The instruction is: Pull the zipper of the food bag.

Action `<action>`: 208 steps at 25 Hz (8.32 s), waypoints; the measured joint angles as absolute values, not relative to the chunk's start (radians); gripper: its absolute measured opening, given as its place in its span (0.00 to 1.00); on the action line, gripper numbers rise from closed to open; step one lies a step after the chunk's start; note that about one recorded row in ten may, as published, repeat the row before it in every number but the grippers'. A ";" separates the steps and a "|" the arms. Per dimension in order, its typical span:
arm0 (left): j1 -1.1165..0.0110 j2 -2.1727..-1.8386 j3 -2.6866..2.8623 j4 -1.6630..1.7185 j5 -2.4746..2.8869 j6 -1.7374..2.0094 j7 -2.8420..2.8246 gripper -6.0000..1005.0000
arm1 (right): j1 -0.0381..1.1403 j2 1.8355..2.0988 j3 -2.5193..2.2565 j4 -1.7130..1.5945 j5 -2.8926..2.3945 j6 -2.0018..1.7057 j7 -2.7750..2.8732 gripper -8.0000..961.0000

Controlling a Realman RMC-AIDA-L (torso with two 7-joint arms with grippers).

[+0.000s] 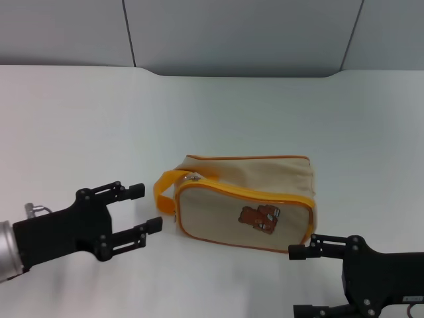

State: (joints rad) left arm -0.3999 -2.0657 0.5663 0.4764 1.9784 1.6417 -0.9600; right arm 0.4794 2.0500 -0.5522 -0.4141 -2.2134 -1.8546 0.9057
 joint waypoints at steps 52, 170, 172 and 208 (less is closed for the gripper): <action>-0.593 -2.067 0.570 0.308 1.945 1.586 -0.698 0.14 | 0.482 2.073 -0.548 -0.428 -1.794 -1.791 0.569 0.87; -0.456 -2.069 0.552 0.251 1.734 1.428 -0.817 0.22 | 0.514 2.052 -0.629 -0.367 -1.790 -1.555 0.776 0.71; -0.442 -2.064 0.548 0.262 1.733 1.447 -0.830 0.31 | 0.513 2.052 -0.628 -0.362 -1.790 -1.559 0.795 0.72; -0.476 -2.005 0.744 0.411 1.974 1.815 -1.038 0.80 | 0.511 2.058 -0.678 -0.363 -2.037 -1.754 0.959 0.82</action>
